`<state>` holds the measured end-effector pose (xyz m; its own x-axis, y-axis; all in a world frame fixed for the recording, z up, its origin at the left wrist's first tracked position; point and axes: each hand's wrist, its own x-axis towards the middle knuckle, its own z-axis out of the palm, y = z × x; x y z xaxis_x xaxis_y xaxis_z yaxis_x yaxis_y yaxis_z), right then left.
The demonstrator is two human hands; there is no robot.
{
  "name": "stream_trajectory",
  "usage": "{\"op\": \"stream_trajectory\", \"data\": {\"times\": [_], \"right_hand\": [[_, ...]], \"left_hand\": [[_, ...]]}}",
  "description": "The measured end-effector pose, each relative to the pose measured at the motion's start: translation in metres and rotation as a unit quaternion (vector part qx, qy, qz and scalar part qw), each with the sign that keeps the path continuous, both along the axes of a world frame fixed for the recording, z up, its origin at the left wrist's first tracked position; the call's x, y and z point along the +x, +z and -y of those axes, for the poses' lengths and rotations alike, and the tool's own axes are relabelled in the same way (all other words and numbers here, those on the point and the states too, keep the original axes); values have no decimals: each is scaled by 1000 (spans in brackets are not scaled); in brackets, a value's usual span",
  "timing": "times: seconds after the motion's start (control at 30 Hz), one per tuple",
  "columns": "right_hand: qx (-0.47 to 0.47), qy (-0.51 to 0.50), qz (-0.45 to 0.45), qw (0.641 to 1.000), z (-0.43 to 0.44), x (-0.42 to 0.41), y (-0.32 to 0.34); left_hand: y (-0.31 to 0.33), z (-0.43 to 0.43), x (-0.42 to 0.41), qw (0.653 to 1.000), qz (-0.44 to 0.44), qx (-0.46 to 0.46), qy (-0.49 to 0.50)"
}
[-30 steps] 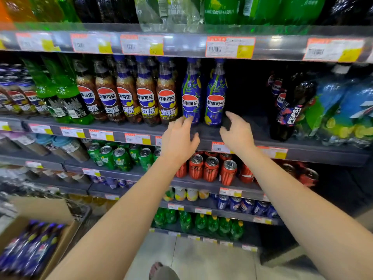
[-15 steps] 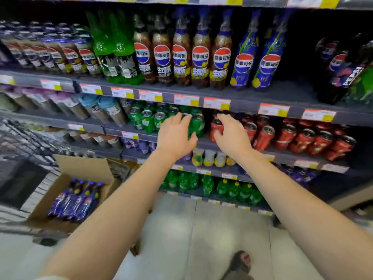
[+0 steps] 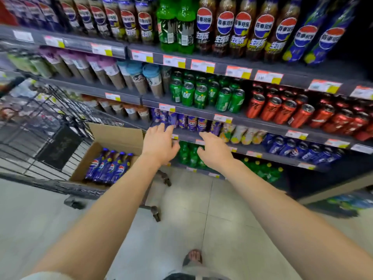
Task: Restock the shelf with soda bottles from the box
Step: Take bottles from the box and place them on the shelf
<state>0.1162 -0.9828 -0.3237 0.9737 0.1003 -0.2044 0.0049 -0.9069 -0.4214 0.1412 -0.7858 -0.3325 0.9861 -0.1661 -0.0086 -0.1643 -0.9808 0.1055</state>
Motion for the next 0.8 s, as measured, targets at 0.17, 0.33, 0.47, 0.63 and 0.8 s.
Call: {"op": "stream_trajectory", "data": {"times": [0.17,0.33,0.47,0.63,0.8], "right_hand": [[-13,-11,5,1000,-15,-30,6],[-14,-31,19,999,-29,-71,12],[-21,-48,24,998,-49,-107,13],[-7,-54,23,998,-84,-149,9],[5,-42,19,999,-128,-174,9]], "left_hand": [[8,-21,-26,1000,4,-7,-14],[18,-34,-66,999,1,-5,-40],[20,-49,-109,999,2,-13,-50],[16,-84,-163,999,-23,-10,-46],[19,-130,-193,999,-21,-5,-26]]}}
